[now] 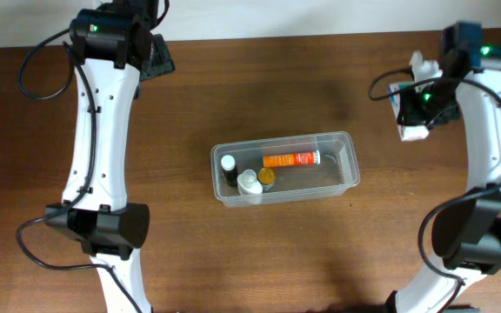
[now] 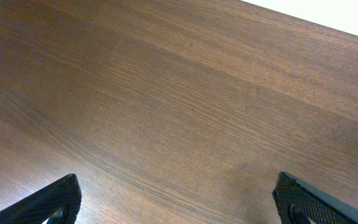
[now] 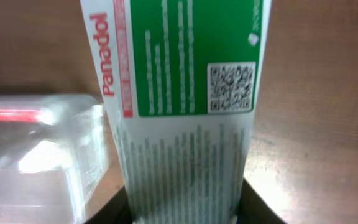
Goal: Pack container
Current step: 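Carry the Panadol box over the container and lower it inside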
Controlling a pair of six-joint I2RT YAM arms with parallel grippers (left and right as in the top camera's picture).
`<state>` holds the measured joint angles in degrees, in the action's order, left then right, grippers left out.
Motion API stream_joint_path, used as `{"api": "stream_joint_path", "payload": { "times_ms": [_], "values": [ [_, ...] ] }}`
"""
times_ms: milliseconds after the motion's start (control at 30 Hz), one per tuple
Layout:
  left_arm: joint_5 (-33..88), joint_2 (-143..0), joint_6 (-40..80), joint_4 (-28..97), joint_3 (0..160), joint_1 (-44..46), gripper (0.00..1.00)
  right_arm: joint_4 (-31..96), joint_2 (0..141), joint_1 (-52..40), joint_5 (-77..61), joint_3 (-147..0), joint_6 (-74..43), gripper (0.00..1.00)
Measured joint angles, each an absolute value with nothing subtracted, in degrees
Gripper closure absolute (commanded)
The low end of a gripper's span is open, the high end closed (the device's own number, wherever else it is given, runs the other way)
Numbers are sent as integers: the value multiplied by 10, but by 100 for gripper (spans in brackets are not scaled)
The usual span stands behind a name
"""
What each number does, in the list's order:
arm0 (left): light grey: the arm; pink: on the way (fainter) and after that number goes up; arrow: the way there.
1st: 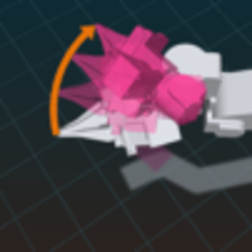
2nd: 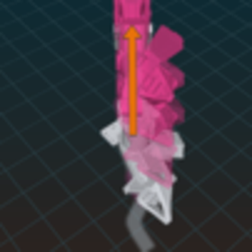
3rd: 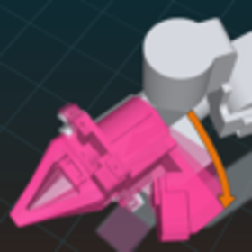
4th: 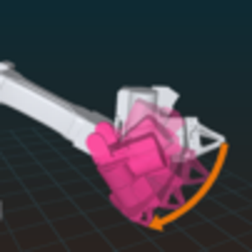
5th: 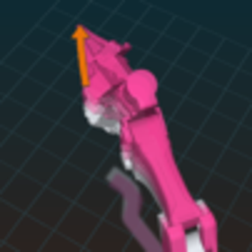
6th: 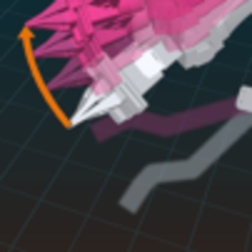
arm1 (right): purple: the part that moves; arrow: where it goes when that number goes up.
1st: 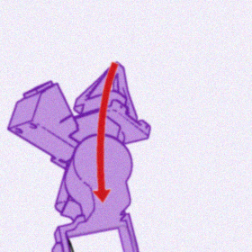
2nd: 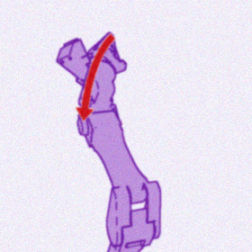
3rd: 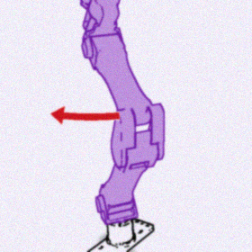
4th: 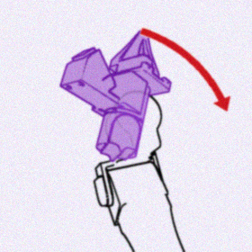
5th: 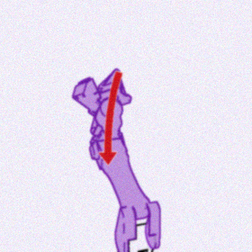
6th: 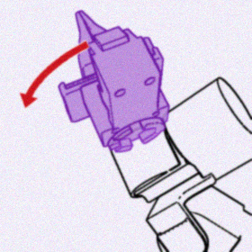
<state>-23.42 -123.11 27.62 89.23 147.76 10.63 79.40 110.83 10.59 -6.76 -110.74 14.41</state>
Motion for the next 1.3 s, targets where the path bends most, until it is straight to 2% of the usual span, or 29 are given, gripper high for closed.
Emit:
{"api": "stream_joint_path", "payload": {
  "times_ms": [167,600,867,1000,1300],
  "values": [
    [-234,-1231,276,893,1478,106,0,855,1096,57,-114,-1157,222,68],
    [-234,-1231,276,893,1478,106,1,912,1096,-120,-158,-1153,473,68],
    [-234,-1231,276,892,1478,106,1,862,1096,-129,-150,-1053,585,67],
    [-234,-1231,276,893,1478,106,1,814,1097,-128,-139,-1013,598,63],
    [-234,-1231,276,893,1478,106,1,805,1097,-128,-104,-1007,613,56]
  ]
}}
